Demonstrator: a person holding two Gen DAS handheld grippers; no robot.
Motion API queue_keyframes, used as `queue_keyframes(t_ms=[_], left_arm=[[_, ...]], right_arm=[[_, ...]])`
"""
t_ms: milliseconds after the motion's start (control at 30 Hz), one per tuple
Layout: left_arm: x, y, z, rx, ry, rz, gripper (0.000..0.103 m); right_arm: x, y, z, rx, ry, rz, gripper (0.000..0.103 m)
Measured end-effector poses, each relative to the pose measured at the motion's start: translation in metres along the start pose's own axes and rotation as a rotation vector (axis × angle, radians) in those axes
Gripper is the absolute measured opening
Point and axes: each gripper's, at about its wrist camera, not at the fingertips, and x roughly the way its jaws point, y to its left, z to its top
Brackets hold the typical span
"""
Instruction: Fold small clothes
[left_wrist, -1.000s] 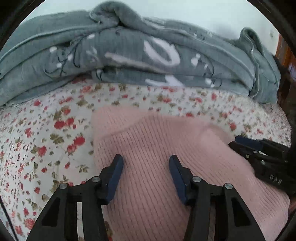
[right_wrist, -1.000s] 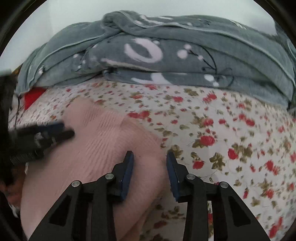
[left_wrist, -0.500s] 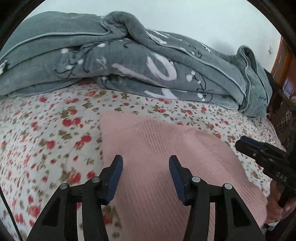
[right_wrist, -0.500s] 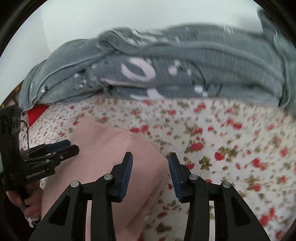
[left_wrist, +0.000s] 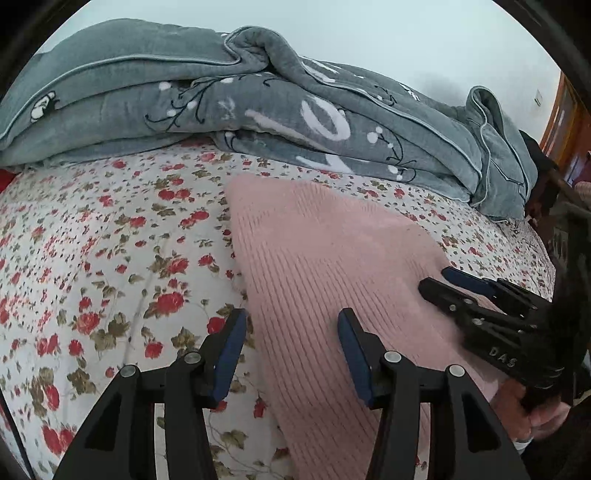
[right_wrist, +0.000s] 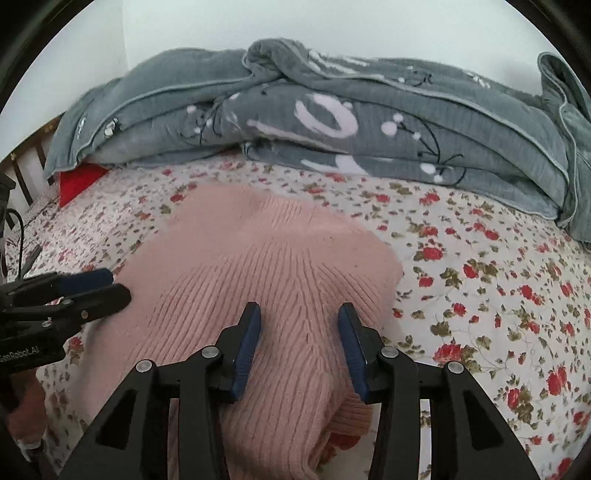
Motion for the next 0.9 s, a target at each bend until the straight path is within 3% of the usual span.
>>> queue_keyframes(t_ms=[400, 500, 600, 700, 800, 900], left_arm=[[-0.013, -0.005, -0.009, 0.0, 0.016, 0.021, 0.045], [-0.027, -0.003, -0.013, -0.011, 0.005, -0.04, 0.041], [-0.04, -0.007, -0.019, -0.025, -0.028, -0.15, 0.041], [-0.038, -0.021, -0.028, 0.002, -0.038, -0.178, 0.041], [-0.024, -0.039, -0.041, 0.067, 0.007, -0.084, 0.041], [-0.027, -0.042, -0.046, 0.097, 0.015, -0.065, 0.041]], right_arm=[[-0.013, -0.005, 0.0, -0.003, 0.058, -0.006, 0.04], [-0.032, -0.012, 0.002, 0.037, 0.034, 0.011, 0.04], [-0.054, -0.016, -0.004, 0.051, -0.016, 0.033, 0.04], [-0.063, -0.013, -0.019, 0.029, -0.038, 0.071, 0.04], [-0.05, -0.009, -0.042, -0.004, 0.012, 0.024, 0.04], [-0.046, -0.018, -0.052, 0.042, 0.03, 0.04, 0.04]])
